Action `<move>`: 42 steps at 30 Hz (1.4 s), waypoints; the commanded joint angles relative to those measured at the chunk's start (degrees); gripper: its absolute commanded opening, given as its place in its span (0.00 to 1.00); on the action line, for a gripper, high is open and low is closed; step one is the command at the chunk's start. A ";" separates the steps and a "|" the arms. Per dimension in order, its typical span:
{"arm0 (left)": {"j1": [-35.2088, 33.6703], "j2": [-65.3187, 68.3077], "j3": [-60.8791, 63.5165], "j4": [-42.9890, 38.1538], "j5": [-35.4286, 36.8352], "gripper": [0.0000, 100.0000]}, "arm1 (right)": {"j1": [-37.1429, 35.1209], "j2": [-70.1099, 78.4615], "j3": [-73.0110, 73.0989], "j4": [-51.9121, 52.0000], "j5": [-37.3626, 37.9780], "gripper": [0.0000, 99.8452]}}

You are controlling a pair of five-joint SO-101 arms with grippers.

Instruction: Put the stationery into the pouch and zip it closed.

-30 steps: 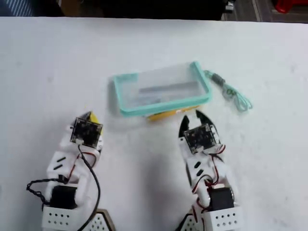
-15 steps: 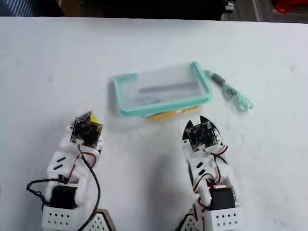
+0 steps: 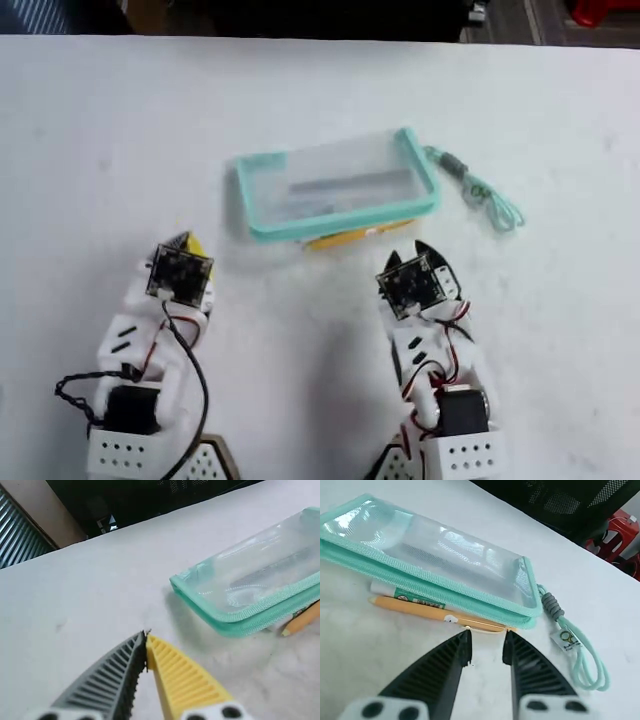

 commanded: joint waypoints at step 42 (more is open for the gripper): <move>-0.40 -0.66 -5.80 5.71 7.47 0.11 | 14.20 102.20 -107.43 38.02 12.13 0.11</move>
